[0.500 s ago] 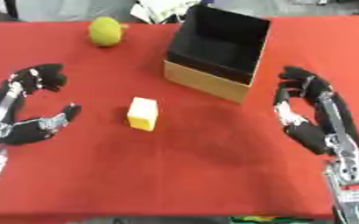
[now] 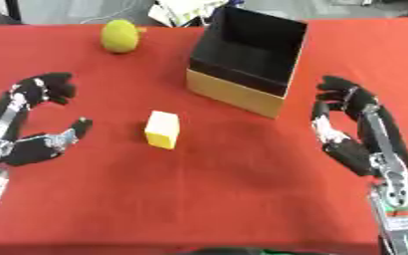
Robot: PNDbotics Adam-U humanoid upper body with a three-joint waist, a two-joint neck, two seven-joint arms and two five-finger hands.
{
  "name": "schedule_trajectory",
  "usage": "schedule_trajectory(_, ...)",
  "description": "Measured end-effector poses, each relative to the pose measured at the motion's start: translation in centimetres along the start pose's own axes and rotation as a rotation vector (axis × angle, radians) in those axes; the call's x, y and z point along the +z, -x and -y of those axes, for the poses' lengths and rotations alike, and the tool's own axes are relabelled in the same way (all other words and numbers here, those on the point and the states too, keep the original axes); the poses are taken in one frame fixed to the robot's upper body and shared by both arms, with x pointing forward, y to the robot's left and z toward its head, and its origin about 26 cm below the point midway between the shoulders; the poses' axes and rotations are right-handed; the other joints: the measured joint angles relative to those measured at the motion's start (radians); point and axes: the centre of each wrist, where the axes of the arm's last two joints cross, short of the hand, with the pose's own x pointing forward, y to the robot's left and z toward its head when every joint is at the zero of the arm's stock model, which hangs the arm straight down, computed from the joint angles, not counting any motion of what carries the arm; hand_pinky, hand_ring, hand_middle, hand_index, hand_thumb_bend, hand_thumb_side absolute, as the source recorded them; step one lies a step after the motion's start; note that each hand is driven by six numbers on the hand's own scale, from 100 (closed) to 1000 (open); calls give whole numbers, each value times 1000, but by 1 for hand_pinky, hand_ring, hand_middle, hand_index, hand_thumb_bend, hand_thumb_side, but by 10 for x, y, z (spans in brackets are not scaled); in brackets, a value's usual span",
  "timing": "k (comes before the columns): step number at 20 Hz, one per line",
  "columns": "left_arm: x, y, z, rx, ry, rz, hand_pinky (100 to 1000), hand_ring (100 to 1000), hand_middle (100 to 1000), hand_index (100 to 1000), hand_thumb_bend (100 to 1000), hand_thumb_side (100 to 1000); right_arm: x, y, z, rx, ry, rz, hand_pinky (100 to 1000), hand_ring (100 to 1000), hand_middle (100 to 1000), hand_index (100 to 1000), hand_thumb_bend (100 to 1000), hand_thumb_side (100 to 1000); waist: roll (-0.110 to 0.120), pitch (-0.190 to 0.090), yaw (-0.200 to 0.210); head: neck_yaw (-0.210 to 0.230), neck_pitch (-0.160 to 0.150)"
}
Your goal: Pick up objects on the table and place them in the box.
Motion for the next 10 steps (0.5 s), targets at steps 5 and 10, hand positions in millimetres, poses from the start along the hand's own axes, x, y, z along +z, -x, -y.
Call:
schedule_trajectory(5, -1, 0, -7, -34, 18, 5, 673, 692, 652, 852, 505, 424, 1, 0, 0, 0, -1, -3, 701, 747, 744, 865, 100, 485, 2, -2, 0, 0, 0)
schedule_trajectory(10, -11, -8, -22, -130, 99, 49, 681, 696, 661, 858, 507, 418, 1, 1, 0, 0, -1, -4, 701, 747, 744, 865, 100, 486, 7, -6, -4, 0, 0)
